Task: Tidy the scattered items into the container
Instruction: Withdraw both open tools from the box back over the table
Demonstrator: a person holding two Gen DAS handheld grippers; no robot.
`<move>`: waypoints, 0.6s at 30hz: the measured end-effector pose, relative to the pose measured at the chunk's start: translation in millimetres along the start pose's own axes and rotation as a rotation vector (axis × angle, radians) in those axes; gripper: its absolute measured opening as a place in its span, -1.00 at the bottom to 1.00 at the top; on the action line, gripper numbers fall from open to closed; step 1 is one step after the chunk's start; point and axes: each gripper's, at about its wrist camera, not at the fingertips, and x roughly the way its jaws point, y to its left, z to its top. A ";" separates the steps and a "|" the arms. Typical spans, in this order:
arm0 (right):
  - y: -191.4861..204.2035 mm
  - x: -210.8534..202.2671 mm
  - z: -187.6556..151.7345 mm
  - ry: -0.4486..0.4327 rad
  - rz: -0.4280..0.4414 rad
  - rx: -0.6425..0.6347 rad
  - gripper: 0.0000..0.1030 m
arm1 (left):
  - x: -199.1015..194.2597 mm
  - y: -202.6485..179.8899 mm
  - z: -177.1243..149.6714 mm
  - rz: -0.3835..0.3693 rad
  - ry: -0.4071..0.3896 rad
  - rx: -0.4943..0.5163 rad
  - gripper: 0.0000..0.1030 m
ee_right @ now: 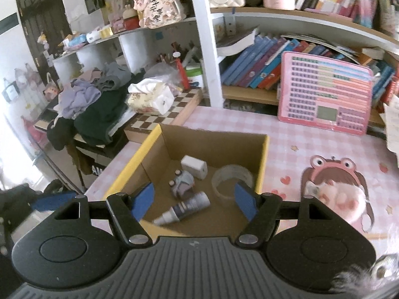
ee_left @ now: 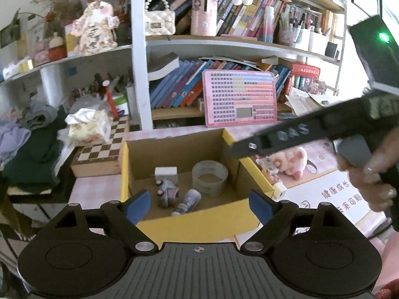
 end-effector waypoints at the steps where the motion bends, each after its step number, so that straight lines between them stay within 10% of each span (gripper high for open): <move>1: 0.0 -3.5 -5.2 -0.002 -0.005 0.002 0.37 | -3.2 0.1 -2.9 0.008 -0.002 -0.005 0.74; 18: 23.2 -24.9 -103.2 0.024 -0.128 -0.091 0.45 | -16.9 -4.7 -67.8 0.037 0.097 -0.028 0.78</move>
